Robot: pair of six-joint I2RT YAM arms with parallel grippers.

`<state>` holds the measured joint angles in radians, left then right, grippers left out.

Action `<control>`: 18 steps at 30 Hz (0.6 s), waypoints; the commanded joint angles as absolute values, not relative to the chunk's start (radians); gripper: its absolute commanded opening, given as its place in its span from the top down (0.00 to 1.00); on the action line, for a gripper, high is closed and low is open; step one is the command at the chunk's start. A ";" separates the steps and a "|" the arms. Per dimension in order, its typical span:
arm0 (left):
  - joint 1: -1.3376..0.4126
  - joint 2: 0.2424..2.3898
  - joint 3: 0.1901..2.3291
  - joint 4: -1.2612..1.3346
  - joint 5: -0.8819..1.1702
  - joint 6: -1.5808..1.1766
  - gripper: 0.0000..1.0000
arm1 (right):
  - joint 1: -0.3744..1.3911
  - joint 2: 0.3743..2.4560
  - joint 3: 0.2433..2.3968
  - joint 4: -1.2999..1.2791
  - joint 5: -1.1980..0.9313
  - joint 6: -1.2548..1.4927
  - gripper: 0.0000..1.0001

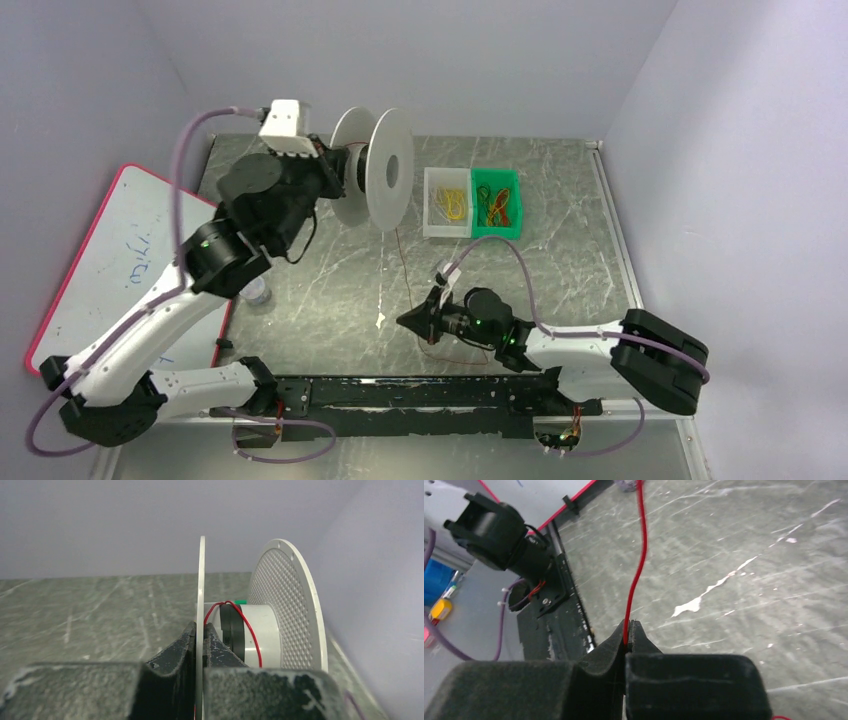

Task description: Wrap the cables

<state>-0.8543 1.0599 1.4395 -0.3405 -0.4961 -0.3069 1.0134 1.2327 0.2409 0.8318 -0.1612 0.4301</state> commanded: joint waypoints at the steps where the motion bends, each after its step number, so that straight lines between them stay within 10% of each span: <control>1: -0.849 1.109 1.431 -0.136 -0.732 -0.224 0.93 | 1.136 1.161 0.270 0.680 0.016 0.450 1.00; 18: -0.847 1.364 1.288 -0.220 -0.959 -0.136 0.93 | 1.422 1.051 0.947 -0.215 0.374 0.230 1.00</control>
<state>-0.8524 1.3834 1.3136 -0.2375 -0.9092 -0.1200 1.4109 1.0672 0.7815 0.0582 0.2531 0.3302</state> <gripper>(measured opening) 0.078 0.008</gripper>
